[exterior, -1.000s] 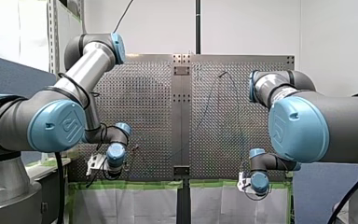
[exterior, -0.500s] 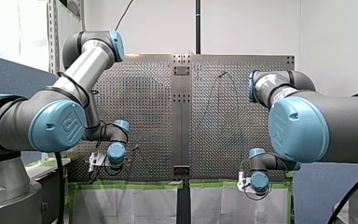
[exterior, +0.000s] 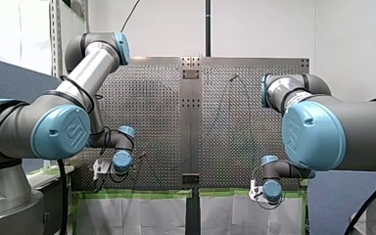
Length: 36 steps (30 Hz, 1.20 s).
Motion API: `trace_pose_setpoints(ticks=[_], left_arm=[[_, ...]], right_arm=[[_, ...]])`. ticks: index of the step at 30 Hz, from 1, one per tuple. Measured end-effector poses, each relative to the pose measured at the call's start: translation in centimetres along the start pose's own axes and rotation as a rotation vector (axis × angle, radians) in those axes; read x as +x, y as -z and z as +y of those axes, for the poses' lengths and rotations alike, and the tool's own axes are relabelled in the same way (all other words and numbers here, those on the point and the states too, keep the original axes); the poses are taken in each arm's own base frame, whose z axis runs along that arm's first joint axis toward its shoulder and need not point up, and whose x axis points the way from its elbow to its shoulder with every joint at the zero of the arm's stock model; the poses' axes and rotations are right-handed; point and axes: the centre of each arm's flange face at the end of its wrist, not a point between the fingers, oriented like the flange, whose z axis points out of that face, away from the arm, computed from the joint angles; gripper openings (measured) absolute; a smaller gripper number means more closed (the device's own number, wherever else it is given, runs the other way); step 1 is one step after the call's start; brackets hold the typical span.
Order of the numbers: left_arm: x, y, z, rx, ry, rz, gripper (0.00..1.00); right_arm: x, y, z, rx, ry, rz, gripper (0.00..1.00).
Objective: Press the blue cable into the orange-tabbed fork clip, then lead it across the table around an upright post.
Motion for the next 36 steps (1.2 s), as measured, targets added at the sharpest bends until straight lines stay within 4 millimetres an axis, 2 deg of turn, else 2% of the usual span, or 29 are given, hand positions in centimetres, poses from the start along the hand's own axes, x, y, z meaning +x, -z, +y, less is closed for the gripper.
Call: trace_pose_setpoints(ticks=[9,19,27,36], left_arm=[[0.2,0.1,0.4,-0.013,-0.018,0.055,1.00],[-0.7,-1.8,0.0,-0.012,-0.025,0.077,1.00],[0.5,-3.1,-0.4,-0.013,-0.047,0.095,1.00],[-0.3,-4.2,-0.6,-0.019,-0.030,0.056,1.00]], right_arm=[[0.0,0.1,-0.2,0.002,0.002,0.000,0.00],[0.0,0.2,-0.5,0.006,0.004,0.001,0.00],[0.0,0.2,-0.6,0.008,0.006,0.001,0.00],[0.0,0.2,-0.6,0.008,0.009,0.002,0.00]])
